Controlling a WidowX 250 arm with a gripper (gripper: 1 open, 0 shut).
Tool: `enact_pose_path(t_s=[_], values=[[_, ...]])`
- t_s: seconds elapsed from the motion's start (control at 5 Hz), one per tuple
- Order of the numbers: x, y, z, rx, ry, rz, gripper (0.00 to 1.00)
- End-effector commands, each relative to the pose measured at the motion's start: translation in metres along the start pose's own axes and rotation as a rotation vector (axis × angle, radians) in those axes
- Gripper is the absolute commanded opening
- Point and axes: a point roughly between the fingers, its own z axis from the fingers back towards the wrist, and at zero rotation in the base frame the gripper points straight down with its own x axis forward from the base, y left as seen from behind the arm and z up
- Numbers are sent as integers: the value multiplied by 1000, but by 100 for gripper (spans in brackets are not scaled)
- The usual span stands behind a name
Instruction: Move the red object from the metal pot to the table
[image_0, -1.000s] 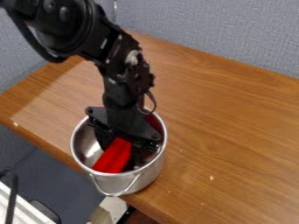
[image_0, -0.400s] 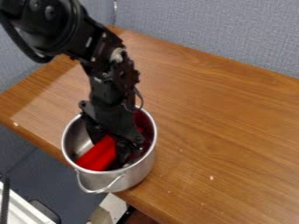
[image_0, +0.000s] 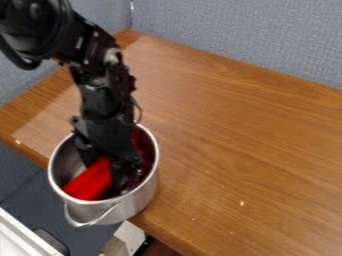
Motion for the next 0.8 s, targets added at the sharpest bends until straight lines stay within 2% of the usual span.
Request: enact_pose_path(t_s=[0.0, 0.2, 0.4, 0.6], values=[[5, 19, 7, 20, -44, -32, 0], [2, 30, 11, -10, -28, -81, 0], [-2, 42, 26, -31, -39, -109, 0], [1, 55, 35, -34, -54, -100, 0]])
